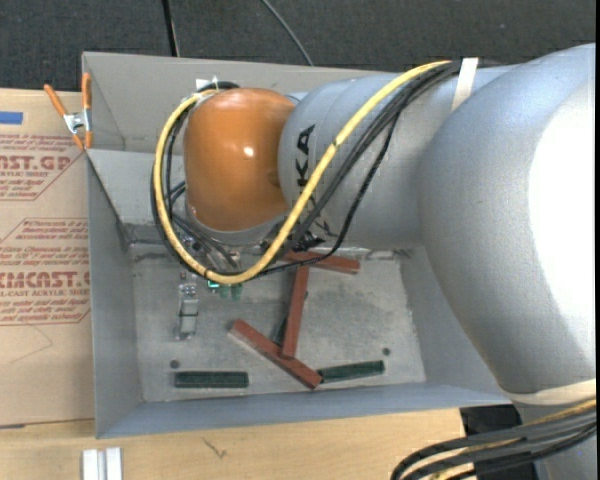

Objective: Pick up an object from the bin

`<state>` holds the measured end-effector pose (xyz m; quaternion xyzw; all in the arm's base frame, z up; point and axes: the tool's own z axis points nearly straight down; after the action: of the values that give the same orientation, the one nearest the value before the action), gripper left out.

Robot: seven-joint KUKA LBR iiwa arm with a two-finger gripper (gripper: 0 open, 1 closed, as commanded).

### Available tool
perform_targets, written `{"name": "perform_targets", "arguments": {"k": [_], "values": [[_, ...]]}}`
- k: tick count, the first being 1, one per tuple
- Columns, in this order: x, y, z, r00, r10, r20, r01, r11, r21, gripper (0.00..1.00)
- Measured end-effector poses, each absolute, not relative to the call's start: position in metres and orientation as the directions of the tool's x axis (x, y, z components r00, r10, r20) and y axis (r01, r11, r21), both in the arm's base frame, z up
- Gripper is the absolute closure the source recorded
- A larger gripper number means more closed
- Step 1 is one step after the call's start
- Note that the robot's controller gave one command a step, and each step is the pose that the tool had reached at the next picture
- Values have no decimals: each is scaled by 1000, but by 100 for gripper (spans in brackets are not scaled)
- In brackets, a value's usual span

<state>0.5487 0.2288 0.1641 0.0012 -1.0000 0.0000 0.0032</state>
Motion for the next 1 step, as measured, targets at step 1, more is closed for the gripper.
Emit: {"name": "perform_targets", "arguments": {"k": [1], "values": [[551, 228, 168, -1000, -1, -1, -1, 1000, 2, 0]]}}
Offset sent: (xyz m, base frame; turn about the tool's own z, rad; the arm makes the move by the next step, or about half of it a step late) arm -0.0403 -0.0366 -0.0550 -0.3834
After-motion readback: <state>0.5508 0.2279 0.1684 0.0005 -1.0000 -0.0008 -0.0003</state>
